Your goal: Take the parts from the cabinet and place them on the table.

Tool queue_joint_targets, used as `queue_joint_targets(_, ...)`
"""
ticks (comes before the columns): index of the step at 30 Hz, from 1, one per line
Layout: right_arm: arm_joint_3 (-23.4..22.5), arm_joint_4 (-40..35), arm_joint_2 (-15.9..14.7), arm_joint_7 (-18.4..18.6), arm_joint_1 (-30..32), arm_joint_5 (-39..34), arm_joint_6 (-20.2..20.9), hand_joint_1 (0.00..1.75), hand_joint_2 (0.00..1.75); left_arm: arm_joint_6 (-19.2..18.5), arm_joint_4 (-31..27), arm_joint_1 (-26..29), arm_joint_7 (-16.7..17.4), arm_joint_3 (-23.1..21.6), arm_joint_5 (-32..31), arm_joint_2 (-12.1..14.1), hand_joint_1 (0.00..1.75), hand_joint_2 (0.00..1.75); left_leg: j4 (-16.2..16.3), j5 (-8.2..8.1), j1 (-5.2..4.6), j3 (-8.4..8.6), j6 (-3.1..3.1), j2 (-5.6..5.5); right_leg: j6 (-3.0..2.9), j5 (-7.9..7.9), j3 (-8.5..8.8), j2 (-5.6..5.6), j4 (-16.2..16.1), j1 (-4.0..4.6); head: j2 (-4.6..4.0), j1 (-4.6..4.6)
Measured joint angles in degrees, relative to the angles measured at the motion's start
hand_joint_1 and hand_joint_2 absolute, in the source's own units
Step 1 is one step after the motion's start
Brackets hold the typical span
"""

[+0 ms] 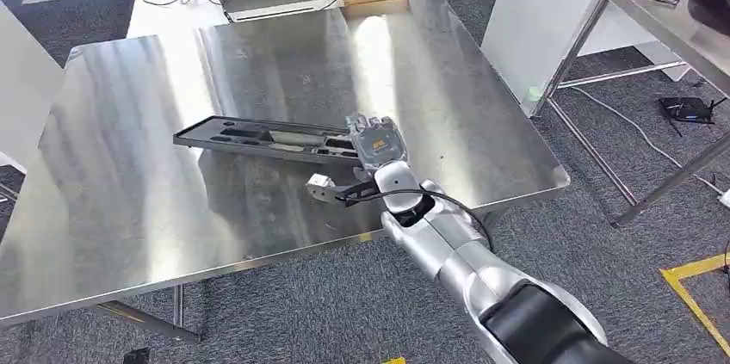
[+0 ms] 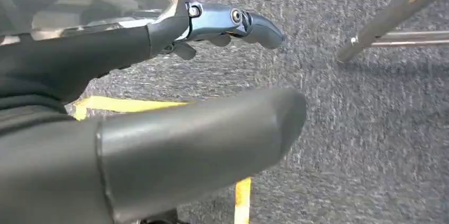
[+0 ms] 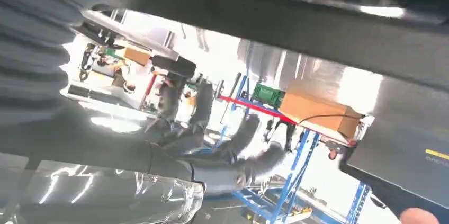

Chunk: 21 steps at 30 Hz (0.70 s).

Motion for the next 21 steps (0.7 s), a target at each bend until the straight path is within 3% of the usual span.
queue_joint_targets(6, 0.11, 0.09, -0.17, 0.02, 0.00, 0.00, 0.07, 0.00, 0.00, -0.37, 0.00, 0.14, 0.48, 0.46, 0.04, 0.00, 0.00, 0.00, 0.00, 0.00, 0.00, 0.00, 0.00, 0.00, 0.00, 0.00, 0.01, 0.00, 0.00, 0.00, 0.00, 0.00)
queue_joint_targets(15, -0.07, 0.09, -0.17, 0.26, 0.11, 0.00, 0.02, 0.00, 0.00, -4.64, -0.02, 0.45, 1.79, 2.75, 0.59, 0.00, 0.00, 0.00, 0.01, 0.00, -0.01, 0.00, 0.00, 0.00, 0.00, 0.00, 0.01, 0.00, 0.00, 0.00, 0.00, -0.02)
queue_joint_targets(18, -1.39, 0.09, 0.04, -2.54, 0.25, -0.65, 1.71, 0.00, 0.00, -5.77, -0.04, 0.44, 1.92, 3.28, -0.26, 0.02, 0.00, 0.00, 0.01, 0.00, -0.01, 0.00, 0.00, 0.01, 0.00, 0.00, 0.01, 0.00, 0.00, 0.00, 0.02, 0.00)
queue_joint_targets(21, -4.17, 0.02, 0.81, -7.77, 0.29, -4.04, 6.70, 0.00, 0.00, -6.25, -0.04, 0.38, 2.45, 3.56, -1.16, 0.13, 0.00, 0.00, 0.01, 0.00, -0.01, 0.01, 0.00, 0.01, 0.00, 0.00, 0.02, 0.00, 0.00, 0.00, 0.00, 0.00)
